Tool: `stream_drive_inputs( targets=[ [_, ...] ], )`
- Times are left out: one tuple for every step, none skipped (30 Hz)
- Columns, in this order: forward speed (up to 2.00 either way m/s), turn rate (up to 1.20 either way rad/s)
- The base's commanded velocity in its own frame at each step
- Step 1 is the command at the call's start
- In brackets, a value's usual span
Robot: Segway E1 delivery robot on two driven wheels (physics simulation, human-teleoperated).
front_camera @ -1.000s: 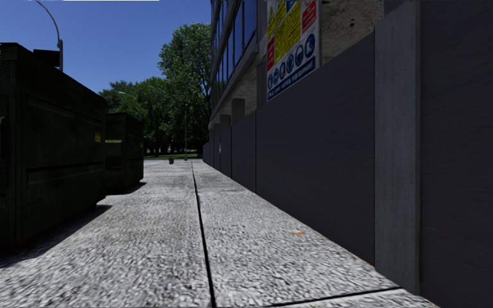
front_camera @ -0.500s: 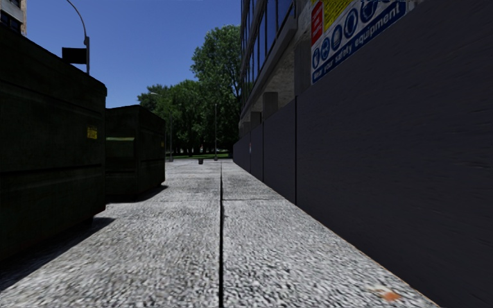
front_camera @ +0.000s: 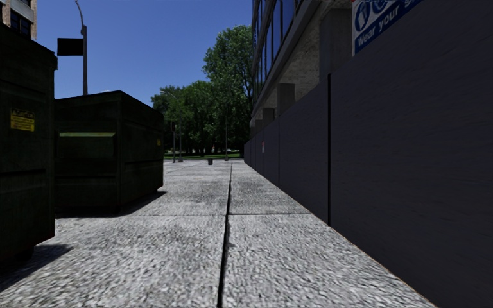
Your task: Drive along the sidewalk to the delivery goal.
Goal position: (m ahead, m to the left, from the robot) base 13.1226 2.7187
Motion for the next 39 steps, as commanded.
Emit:
stream_drive_inputs(
  targets=[
    [2.0,0.0],
    [2.0,0.0],
    [2.0,0.0],
    [2.0,0.0],
    [2.0,0.0],
    [2.0,0.0],
    [2.0,0.36],
    [2.0,0.82],
    [2.0,0.94],
    [2.0,0.95],
    [2.0,0.0],
    [2.0,0.0],
    [2.0,0.0],
    [2.0,0.0],
    [2.0,0.0],
    [2.0,0.0],
    [2.0,0.0],
    [2.0,0.0],
    [2.0,0.0],
    [2.0,0.0],
    [2.0,0.0],
    [2.0,0.0],
    [2.0,0.0],
    [2.0,0.0],
    [2.0,0.0],
    [2.0,0.0],
    [2.0,0.0],
    [2.0,0.0],
    [2.0,0.0],
    [2.0,0.0],
    [2.0,0.0],
    [2.0,0.0],
    [2.0,0.0],
    [2.0,0.0],
    [2.0,0.0],
    [2.0,0.0],
    [2.0,0.0],
    [2.0,0.0],
    [2.0,0.0]
  ],
)
